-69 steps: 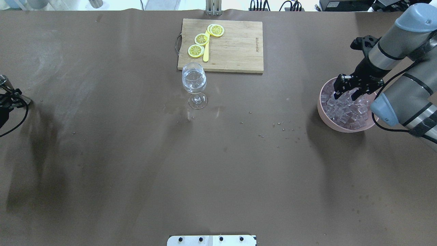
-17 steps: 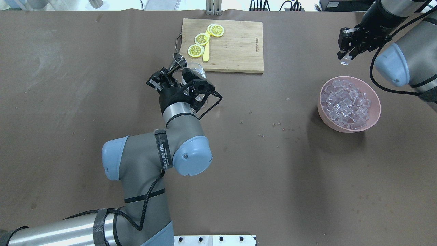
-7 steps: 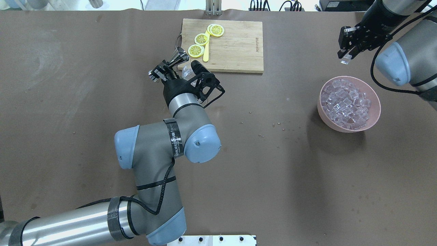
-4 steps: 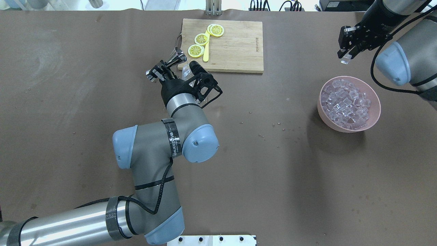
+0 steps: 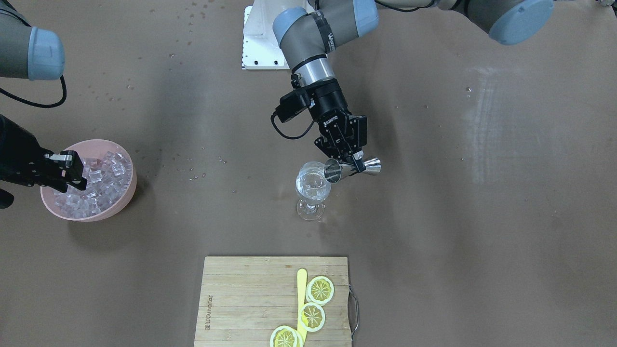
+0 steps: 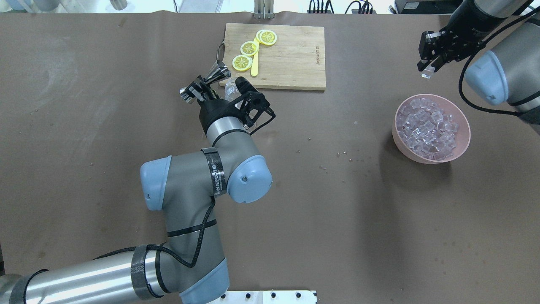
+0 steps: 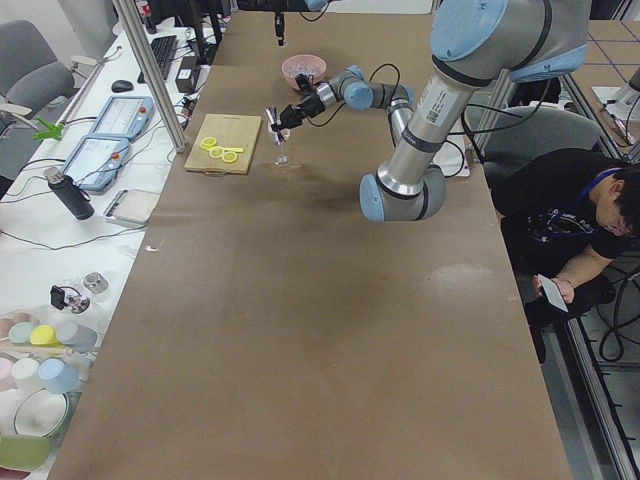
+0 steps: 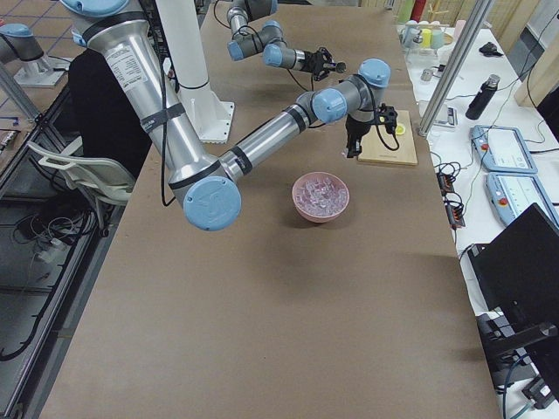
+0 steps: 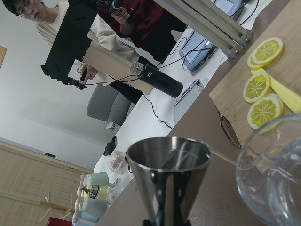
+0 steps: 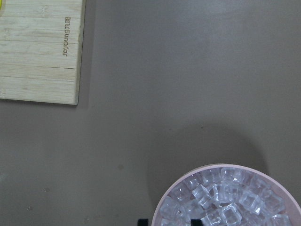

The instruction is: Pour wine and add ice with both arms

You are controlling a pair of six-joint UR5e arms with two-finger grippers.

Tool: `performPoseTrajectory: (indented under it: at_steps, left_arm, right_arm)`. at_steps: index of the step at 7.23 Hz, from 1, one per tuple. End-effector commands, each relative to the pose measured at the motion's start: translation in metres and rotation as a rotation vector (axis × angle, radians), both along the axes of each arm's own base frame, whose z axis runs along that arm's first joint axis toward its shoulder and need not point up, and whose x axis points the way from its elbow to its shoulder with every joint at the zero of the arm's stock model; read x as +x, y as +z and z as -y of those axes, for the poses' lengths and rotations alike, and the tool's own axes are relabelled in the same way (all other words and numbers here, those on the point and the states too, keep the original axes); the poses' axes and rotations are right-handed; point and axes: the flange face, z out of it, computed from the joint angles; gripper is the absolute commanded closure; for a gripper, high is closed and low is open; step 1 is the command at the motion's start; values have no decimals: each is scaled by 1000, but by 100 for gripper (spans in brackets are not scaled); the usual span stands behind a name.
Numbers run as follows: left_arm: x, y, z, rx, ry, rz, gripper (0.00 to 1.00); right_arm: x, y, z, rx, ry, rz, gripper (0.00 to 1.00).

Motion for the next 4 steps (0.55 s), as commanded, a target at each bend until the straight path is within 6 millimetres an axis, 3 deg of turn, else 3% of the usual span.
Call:
performPoseTrajectory:
  at_steps: [1,2,4]
  left_arm:
    - [0,-9,-10,7,8,-42,100]
    - [1,-9,-11,7,9,-45,100]
    - [-13,-27,-11,54,-15,-225,100]
  right_arm:
    - [0,0,0,-1,1,1,100]
    - [0,0,0,0,0,1,100]
    - [-1,1,0,-3,0,0,100]
